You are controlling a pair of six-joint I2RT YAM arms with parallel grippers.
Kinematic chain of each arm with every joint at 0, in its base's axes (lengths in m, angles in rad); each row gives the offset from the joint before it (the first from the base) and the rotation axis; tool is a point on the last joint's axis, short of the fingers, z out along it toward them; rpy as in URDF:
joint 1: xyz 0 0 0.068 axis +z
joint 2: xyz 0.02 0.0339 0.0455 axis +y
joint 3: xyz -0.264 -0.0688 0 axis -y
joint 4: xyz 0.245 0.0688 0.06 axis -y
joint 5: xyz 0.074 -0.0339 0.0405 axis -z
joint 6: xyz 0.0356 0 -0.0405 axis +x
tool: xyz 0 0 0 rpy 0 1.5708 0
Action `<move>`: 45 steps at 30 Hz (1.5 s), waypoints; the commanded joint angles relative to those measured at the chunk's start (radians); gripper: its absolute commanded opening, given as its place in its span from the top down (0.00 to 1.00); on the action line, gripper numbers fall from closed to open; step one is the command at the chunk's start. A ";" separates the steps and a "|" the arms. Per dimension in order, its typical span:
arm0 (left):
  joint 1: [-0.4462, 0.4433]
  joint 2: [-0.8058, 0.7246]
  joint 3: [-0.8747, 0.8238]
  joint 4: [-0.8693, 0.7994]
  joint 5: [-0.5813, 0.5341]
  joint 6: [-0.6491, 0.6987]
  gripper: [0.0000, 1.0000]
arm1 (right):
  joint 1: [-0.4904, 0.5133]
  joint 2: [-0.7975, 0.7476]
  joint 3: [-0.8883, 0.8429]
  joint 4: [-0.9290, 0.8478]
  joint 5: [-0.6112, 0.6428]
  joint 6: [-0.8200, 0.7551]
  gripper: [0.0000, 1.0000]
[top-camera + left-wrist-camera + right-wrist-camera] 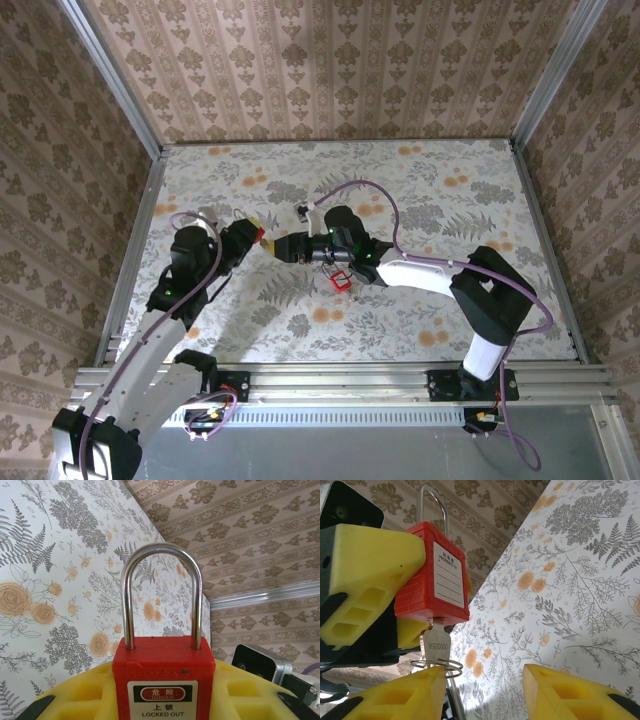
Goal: Unlock with the key
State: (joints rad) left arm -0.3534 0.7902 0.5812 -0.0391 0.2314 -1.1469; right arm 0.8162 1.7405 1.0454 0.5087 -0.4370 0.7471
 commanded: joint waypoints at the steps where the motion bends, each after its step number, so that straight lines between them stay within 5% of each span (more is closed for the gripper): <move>1: -0.021 0.002 0.028 -0.009 0.028 0.007 1.00 | 0.015 0.028 0.053 0.006 0.001 -0.045 0.54; 13: -0.006 -0.002 0.028 -0.041 0.017 0.025 1.00 | 0.010 -0.097 -0.069 -0.020 0.024 -0.105 0.50; 26: -0.025 0.001 0.021 -0.021 0.014 0.019 1.00 | 0.050 -0.001 0.027 0.021 -0.020 -0.120 0.47; 45: -0.035 -0.010 -0.003 -0.012 0.005 0.013 1.00 | 0.043 0.010 0.059 -0.035 -0.005 -0.140 0.61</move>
State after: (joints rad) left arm -0.3859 0.7918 0.5812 -0.0818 0.2321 -1.1469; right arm 0.8639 1.7477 1.0847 0.4885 -0.4484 0.6270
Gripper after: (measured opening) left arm 0.334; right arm 0.392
